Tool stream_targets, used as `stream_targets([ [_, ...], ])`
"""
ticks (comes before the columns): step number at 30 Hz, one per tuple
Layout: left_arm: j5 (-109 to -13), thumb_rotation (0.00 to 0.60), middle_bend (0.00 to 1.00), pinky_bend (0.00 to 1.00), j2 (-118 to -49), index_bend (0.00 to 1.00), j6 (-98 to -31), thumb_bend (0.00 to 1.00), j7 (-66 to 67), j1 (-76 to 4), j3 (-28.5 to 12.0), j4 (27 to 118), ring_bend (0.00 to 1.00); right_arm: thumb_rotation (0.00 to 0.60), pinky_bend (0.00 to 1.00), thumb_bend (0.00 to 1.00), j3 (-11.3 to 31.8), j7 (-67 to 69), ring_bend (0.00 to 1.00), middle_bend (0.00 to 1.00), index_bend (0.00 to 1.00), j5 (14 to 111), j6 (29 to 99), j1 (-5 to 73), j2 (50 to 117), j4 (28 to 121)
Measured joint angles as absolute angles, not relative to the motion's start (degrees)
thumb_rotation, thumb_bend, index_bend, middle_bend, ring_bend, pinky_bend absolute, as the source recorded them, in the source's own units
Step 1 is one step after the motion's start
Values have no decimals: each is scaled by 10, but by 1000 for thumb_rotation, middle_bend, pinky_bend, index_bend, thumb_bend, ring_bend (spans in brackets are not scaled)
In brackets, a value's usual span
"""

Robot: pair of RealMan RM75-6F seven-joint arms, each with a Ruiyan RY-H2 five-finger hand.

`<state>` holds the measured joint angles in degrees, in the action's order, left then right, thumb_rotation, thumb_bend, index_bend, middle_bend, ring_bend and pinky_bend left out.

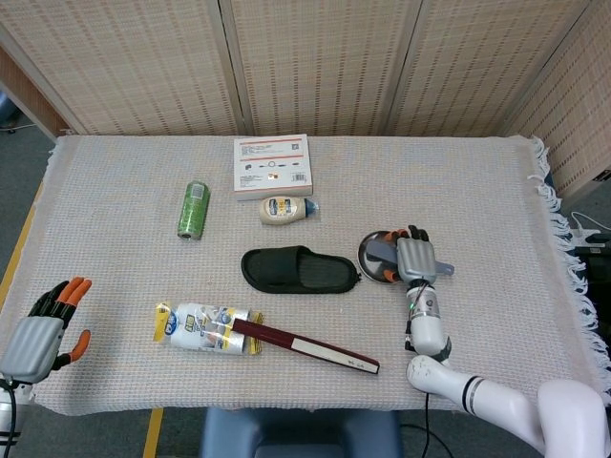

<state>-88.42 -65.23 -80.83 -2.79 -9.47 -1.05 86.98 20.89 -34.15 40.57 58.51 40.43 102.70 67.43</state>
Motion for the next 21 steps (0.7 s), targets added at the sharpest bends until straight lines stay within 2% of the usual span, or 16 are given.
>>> stream_targets([
  [8, -886, 600, 0, 123, -652, 0, -809, 470, -27, -95, -9, 871, 0, 600, 134, 116, 207, -336, 93, 260, 332, 404, 585, 415, 1040, 654],
  [14, -885, 600, 0, 123, -652, 0, -808, 474, -25, -95, -7, 872, 0, 600, 208, 116, 203, -344, 181, 337, 379, 403, 587, 420, 1044, 651],
  [21, -881, 600, 0, 124, -654, 0, -806, 473, -18, -95, -7, 874, 0, 600, 272, 118, 202, -345, 240, 381, 448, 403, 591, 426, 1048, 646],
])
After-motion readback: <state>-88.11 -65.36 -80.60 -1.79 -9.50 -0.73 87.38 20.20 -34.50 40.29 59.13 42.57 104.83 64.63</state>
